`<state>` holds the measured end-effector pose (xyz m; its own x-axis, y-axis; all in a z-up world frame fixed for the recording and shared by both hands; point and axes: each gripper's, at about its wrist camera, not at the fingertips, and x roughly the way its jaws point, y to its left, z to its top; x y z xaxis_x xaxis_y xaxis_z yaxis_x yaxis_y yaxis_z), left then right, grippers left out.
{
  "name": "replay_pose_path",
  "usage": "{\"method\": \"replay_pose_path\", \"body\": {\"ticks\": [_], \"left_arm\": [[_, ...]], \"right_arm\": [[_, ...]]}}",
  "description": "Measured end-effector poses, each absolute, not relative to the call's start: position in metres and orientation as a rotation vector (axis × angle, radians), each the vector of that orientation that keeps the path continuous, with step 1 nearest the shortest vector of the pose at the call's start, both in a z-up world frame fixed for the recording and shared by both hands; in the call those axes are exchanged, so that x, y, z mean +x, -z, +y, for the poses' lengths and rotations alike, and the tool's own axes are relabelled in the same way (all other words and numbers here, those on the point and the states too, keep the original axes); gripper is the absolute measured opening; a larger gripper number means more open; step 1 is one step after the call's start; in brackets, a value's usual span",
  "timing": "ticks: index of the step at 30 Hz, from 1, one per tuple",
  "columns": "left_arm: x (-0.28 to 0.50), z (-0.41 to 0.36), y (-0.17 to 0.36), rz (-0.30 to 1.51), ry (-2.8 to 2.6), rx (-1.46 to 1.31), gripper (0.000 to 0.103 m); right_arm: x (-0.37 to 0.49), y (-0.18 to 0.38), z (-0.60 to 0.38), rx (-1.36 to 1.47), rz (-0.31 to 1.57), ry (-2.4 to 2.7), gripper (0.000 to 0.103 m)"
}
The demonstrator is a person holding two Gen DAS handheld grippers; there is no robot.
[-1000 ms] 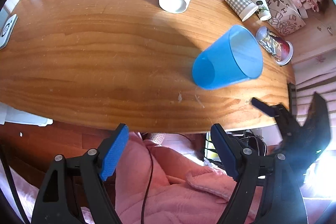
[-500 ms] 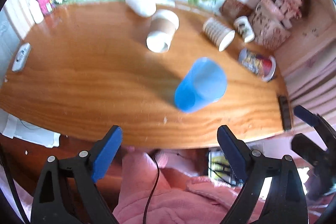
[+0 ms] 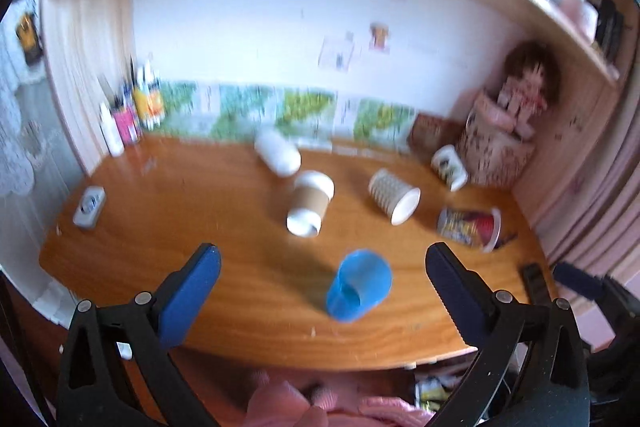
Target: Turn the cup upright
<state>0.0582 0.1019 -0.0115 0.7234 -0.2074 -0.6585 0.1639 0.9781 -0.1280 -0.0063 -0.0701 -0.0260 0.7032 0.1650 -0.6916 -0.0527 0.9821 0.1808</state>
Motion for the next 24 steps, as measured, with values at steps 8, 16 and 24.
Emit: {"method": "replay_pose_path", "body": {"ticks": [8,16,24], "left_arm": [[0.039,0.094,-0.006,0.568,0.149,0.001,0.102],[0.029,0.087,-0.013,0.513,0.152,0.018,0.102],[0.025,0.082,-0.015,0.492,0.152,0.033,0.102]], "right_arm": [[-0.019,0.023,-0.08,0.185,0.726,-0.028,0.103],[-0.028,0.019,-0.083,0.169,0.696,0.023,0.103],[-0.027,0.019,-0.088,0.185,0.692,0.005,0.103]]}}
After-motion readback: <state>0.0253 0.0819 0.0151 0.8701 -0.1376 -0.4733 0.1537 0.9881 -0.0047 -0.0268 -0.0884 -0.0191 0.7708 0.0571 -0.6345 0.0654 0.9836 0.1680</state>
